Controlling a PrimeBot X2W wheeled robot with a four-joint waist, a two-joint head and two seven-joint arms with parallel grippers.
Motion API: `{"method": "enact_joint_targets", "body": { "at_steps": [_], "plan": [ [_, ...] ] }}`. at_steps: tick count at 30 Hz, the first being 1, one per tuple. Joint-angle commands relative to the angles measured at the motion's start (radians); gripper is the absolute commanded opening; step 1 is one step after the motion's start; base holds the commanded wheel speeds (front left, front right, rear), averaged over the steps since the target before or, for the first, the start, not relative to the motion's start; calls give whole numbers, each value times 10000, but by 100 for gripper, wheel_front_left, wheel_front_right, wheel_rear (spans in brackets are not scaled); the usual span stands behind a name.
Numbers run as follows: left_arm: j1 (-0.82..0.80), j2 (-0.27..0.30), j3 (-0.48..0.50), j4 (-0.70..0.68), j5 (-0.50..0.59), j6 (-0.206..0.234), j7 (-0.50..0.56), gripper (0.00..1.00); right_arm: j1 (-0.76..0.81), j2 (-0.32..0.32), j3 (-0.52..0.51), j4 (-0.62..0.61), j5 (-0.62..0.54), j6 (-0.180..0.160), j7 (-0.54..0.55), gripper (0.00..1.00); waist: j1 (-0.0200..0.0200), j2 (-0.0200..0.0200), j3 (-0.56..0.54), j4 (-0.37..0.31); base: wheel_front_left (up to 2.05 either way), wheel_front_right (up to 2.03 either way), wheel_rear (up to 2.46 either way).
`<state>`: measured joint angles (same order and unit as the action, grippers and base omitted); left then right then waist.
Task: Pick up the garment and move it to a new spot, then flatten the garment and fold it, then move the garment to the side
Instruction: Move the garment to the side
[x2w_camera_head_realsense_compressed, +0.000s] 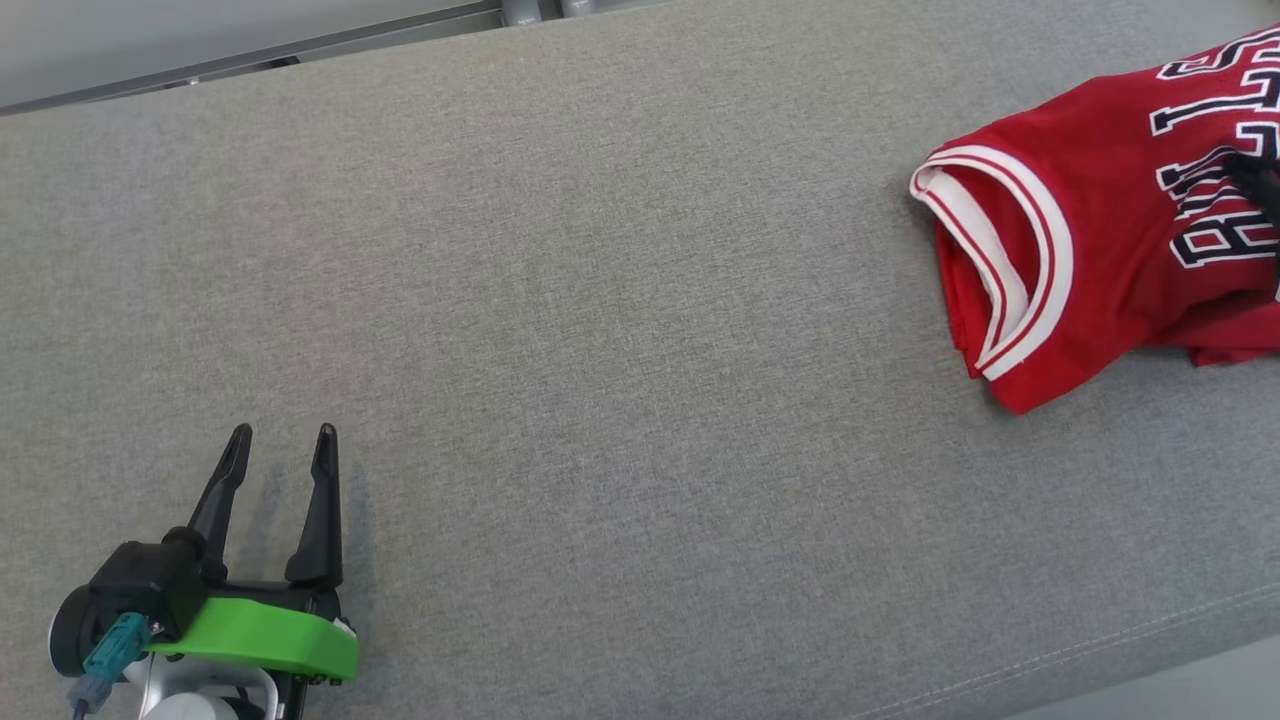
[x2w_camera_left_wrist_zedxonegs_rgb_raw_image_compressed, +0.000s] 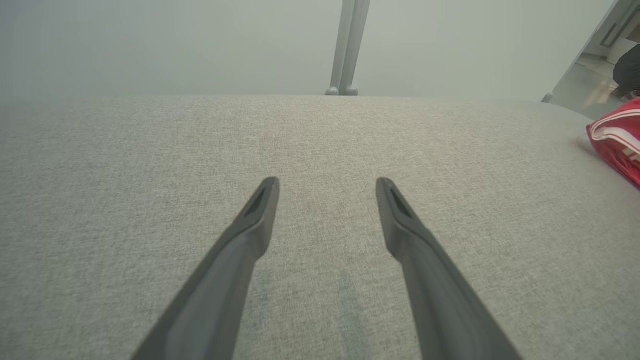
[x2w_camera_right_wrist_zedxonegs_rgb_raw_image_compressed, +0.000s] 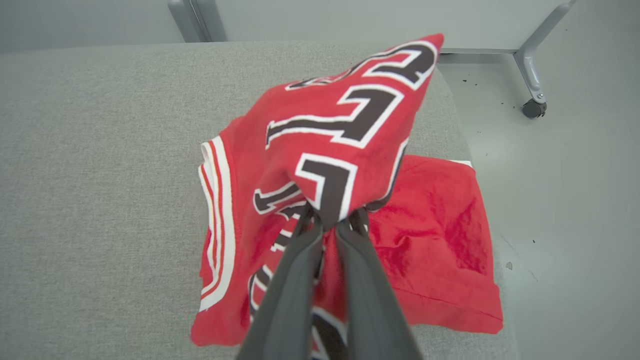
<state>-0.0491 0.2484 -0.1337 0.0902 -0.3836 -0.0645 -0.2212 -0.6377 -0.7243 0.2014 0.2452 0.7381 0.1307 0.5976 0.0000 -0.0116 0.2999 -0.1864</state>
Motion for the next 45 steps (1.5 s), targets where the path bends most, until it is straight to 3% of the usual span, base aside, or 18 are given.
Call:
{"method": "enact_joint_targets", "body": {
  "at_steps": [1, 20, 31, 32, 33, 34, 35, 36, 37, 45],
  "plan": [
    [-42, 85, 21, -38, -48, 57, 18, 100, -58, -60, -89, 49, 55, 1, 15, 0, 0, 116, -12, -54, 0, 0, 0],
    [-296, 209, -86, -114, -233, 113, 150, 100, -498, -650, -684, 1244, -666, 1, 216, 0, 0, 116, 358, 158, 0, 0, 0],
    [-466, 285, -141, -99, -261, 153, 203, 100, -487, -840, -221, 2658, -2009, 0, -700, 0, 0, 116, 559, 462, 0, 0, 0],
    [-466, 274, -140, -96, -274, 173, 190, 100, -480, -853, -257, 2851, -2133, 0, -817, 8, 0, 116, 567, 489, 0, 0, 0],
    [-463, 243, -126, -90, -311, 207, 175, 100, -488, -849, -286, 3021, -2253, 0, -966, 31, 0, 116, 572, 513, 0, 0, 0],
    [-455, 224, -108, -78, -325, 217, 154, 100, -502, -837, -352, 3218, -2400, 0, -1104, 47, 0, 116, 573, 533, 0, 0, 0],
    [-455, 224, -108, -78, -325, 217, 154, 100, -502, -837, -352, 3218, -2400, 0, -1104, 47, 0, 116, 573, 533, 0, 0, 0],
    [-443, 225, -99, -70, -322, 212, 138, 100, -515, -824, -407, 3396, -2534, 0, -1238, 85, 0, 116, 573, 547, 0, 0, 0],
    [-428, 233, -103, -59, -337, 218, 120, 100, -528, -792, -468, 3557, -2687, 0, -1399, 100, 0, 116, 567, 559, 0, 0, 0],
    [-342, 266, -106, -19, -371, 291, 69, 100, -475, -369, -649, 4426, -3341, 0, -2474, 100, 0, 116, 445, 530, 0, 0, 0]
  ]
}}
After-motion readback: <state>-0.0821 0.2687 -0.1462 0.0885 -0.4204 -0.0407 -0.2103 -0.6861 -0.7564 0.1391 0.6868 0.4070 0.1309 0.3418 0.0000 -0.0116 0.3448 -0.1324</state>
